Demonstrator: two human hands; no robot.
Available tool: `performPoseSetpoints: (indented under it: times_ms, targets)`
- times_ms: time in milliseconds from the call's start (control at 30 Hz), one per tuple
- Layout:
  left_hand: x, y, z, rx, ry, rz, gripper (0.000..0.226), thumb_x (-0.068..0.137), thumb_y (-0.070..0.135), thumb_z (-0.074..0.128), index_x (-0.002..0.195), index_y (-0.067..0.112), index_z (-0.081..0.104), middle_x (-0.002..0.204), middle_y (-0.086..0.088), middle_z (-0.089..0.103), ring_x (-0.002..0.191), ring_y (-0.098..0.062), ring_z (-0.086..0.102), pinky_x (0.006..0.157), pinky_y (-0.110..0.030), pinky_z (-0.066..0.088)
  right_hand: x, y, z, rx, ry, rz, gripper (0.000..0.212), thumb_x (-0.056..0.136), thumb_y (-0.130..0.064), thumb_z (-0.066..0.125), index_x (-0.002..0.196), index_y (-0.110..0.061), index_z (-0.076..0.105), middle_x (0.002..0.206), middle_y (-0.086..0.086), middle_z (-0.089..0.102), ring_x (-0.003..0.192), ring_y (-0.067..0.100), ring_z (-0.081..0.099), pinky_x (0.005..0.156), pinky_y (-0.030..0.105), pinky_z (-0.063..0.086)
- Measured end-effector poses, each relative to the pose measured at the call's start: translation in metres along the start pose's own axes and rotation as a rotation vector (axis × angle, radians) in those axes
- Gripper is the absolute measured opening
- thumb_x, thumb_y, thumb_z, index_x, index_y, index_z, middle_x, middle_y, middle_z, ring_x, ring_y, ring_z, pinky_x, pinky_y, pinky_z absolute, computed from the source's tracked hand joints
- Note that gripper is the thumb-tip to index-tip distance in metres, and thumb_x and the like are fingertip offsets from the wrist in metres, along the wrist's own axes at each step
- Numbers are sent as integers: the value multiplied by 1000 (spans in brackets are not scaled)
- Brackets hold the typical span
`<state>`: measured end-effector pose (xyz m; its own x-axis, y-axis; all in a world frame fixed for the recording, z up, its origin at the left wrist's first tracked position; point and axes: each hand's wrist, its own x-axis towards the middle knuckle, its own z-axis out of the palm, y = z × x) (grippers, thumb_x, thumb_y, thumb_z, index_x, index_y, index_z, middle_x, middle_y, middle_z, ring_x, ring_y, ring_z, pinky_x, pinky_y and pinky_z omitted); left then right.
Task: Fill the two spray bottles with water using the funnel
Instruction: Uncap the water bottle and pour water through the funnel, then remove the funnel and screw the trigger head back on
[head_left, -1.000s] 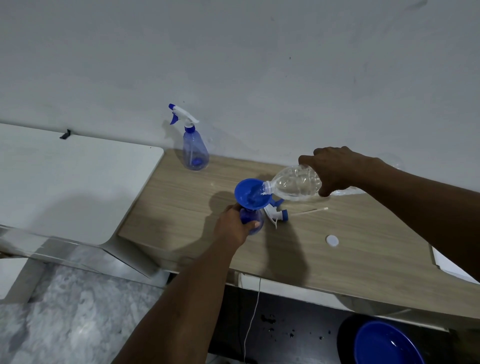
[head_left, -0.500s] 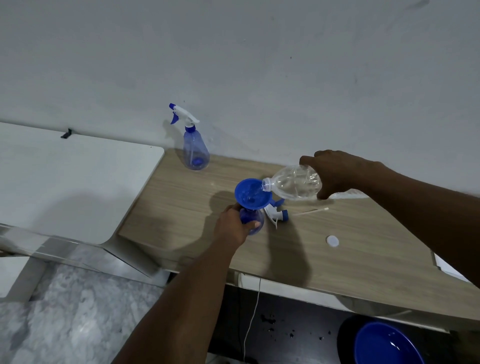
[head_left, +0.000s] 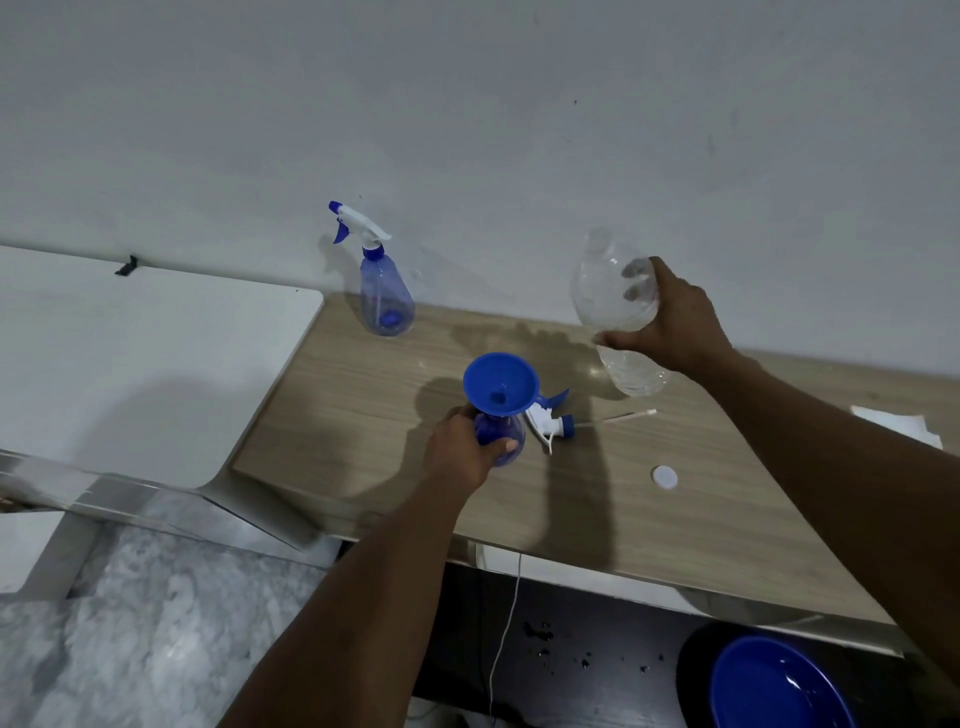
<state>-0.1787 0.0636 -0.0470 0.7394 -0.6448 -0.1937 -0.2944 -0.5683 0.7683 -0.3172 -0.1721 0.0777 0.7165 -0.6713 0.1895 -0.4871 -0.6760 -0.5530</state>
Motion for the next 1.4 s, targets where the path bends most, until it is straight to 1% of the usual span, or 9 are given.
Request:
performPoseSetpoints:
  times_ms: [167, 467, 600, 700, 800, 900, 967, 1133, 1400]
  targets:
    - [1, -1, 1, -3, 12, 11, 42, 69, 31, 86, 105, 23, 65, 101, 1, 70, 92, -19, 67, 83, -41, 56, -5, 2, 19, 318, 270, 242, 88, 54, -55, 92, 125, -25, 49, 110, -5, 66, 103, 17, 65, 95, 42, 52]
    - [-2, 1, -1, 17, 26, 23, 44, 71, 34, 86, 108, 20, 65, 101, 0, 69, 91, -19, 65, 75, -27, 46, -10, 14, 38, 521, 257, 416, 112, 54, -55, 93, 141, -22, 31, 131, 2, 54, 121, 23, 56, 105, 44, 47]
    - [-2, 0, -2, 9, 17, 25, 45, 71, 36, 87, 107, 20, 65, 103, -1, 70, 93, -20, 65, 79, -33, 52, -34, -10, 41, 432, 506, 511, 119, 57, -83, 72, 147, -21, 27, 147, 5, 39, 136, 24, 42, 113, 58, 32]
    - [-1, 0, -2, 14, 24, 5, 43, 69, 37, 87, 103, 22, 65, 100, 0, 70, 91, -20, 66, 81, -37, 54, -75, -49, 52, 340, 704, 128, 85, 79, -70, 63, 135, -11, 42, 132, 6, 44, 118, 26, 49, 102, 55, 39]
    - [-8, 6, -7, 3, -27, 25, 27, 71, 22, 84, 89, 28, 64, 87, 5, 65, 80, -13, 61, 78, -34, 49, -92, -83, 68, 256, 305, -208, 83, 72, -64, 74, 131, -12, 48, 128, 2, 47, 118, 22, 49, 99, 40, 44]
    - [-11, 9, -7, 70, 18, 202, 9, 73, 25, 64, 71, 29, 72, 84, -5, 66, 85, -28, 64, 86, -51, 54, -78, -95, 87, 66, -87, -201, 103, 66, -75, 73, 147, -25, 34, 144, 0, 41, 130, 22, 44, 106, 43, 41]
    - [-8, 5, -6, 47, -20, 142, 10, 78, 24, 70, 86, 29, 68, 95, -4, 69, 91, -26, 65, 84, -43, 55, -69, -94, 94, 75, -196, -150, 104, 68, -66, 78, 151, -26, 28, 146, 2, 42, 130, 23, 46, 105, 41, 42]
    - [-2, -2, -3, 38, 8, 2, 38, 76, 23, 81, 108, 24, 61, 106, 1, 67, 94, -20, 64, 82, -34, 53, -65, -91, 93, 150, -191, -98, 106, 65, -50, 86, 150, -24, 28, 144, 0, 44, 127, 17, 48, 100, 35, 45]
    - [0, -2, -2, 23, -8, 12, 38, 76, 29, 82, 108, 25, 61, 107, 0, 67, 96, -20, 64, 86, -39, 54, -63, -93, 91, 159, -164, -121, 106, 64, -49, 88, 149, -22, 31, 144, 0, 44, 126, 17, 49, 100, 33, 47]
